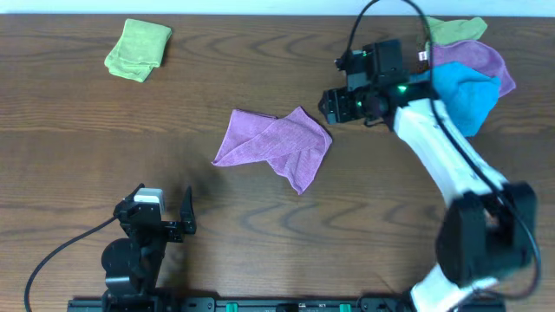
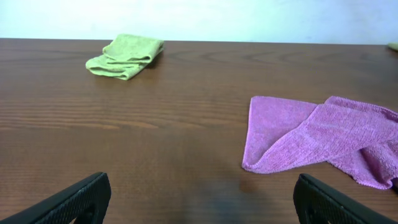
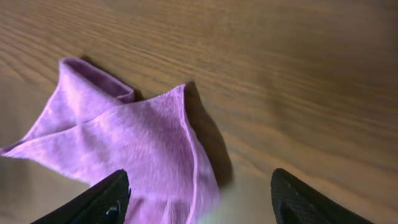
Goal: Fold the cloth
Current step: 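Drag the pink cloth to the table center with the right gripper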
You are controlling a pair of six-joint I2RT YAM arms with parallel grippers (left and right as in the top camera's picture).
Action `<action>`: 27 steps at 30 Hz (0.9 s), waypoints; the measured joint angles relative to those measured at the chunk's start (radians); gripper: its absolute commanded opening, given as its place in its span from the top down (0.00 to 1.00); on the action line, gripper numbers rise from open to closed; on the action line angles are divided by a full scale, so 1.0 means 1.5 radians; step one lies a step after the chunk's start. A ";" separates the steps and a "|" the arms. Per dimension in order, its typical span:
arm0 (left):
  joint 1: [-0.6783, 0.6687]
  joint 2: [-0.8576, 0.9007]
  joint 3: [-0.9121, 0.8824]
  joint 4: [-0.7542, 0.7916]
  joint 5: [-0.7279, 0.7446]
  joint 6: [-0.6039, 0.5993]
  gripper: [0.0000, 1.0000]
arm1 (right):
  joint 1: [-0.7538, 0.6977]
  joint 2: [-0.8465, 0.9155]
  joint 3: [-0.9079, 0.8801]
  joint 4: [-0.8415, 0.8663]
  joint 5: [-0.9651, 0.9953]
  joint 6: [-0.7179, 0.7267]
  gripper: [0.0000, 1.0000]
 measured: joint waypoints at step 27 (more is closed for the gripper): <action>0.000 0.000 0.000 0.000 0.000 0.000 0.05 | 0.037 0.156 -0.006 0.123 -0.059 -0.029 0.63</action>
